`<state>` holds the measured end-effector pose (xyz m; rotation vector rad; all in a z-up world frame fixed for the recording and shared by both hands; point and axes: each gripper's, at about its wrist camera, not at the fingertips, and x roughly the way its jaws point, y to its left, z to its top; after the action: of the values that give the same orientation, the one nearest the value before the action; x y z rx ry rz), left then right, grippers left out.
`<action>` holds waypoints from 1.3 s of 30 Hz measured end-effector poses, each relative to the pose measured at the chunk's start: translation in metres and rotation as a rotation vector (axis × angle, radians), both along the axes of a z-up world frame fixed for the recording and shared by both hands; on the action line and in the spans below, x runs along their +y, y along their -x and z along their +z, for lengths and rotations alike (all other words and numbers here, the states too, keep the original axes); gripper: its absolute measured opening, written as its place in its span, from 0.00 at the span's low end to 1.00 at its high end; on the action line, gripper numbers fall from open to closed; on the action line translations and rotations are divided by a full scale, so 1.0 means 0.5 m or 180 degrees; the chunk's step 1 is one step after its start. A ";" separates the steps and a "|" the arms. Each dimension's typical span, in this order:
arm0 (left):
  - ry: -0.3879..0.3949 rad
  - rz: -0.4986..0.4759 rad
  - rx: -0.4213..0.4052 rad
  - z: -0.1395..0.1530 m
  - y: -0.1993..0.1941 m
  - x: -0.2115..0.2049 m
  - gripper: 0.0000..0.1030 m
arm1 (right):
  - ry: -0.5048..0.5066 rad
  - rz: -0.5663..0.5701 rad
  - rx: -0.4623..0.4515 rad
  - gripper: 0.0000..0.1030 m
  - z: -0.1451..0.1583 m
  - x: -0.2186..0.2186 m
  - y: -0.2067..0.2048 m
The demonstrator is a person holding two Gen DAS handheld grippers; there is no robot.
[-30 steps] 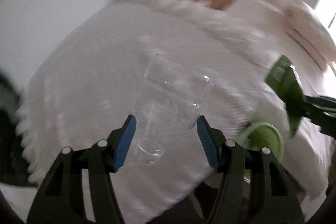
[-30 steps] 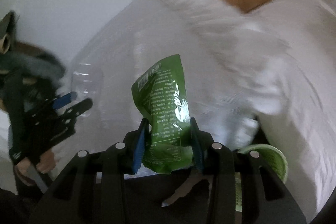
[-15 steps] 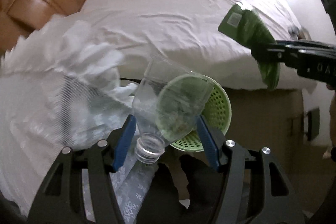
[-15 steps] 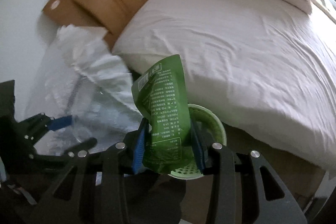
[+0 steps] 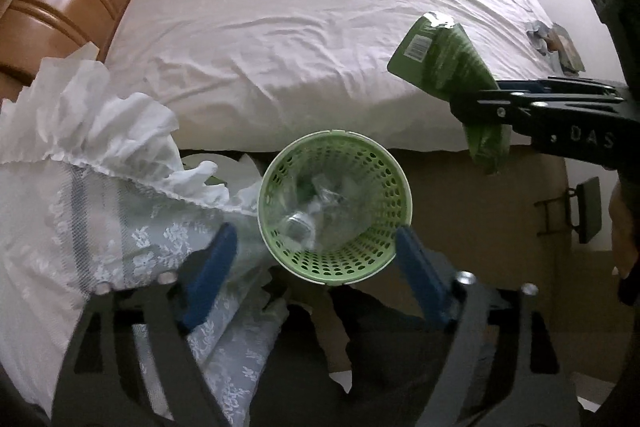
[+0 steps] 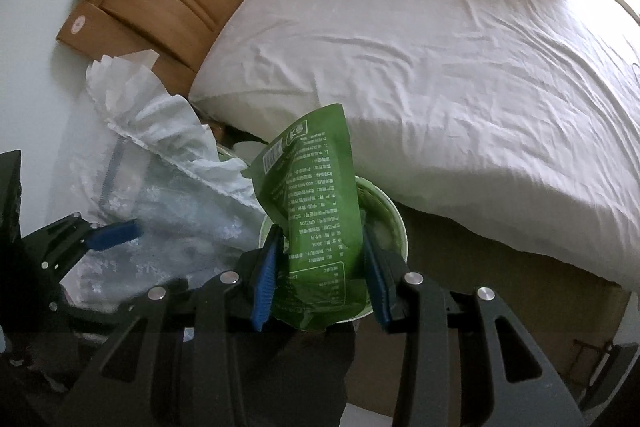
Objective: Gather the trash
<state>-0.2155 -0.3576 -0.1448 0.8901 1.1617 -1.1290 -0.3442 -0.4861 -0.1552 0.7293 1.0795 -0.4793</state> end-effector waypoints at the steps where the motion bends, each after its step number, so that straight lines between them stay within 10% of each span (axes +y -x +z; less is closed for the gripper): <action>1: 0.0003 -0.0004 -0.0002 0.003 0.002 0.000 0.78 | 0.0002 0.0005 0.0010 0.39 -0.002 -0.002 0.002; 25: 0.0045 0.0430 -0.0101 0.021 -0.066 0.033 0.87 | -0.0162 0.0277 0.0427 0.40 -0.104 0.039 -0.048; 30: 0.0048 0.0675 -0.0124 0.025 -0.109 0.058 0.87 | -0.0022 0.0380 0.0719 0.90 -0.145 0.064 -0.074; 39: 0.0324 0.1226 -0.0293 0.080 -0.180 0.133 0.87 | 0.0014 0.0387 0.0736 0.93 -0.126 0.065 -0.111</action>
<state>-0.1256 -0.2911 -0.1047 0.6003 1.1305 -0.8159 -0.2884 -0.4534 -0.2180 0.6101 1.3307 -0.4692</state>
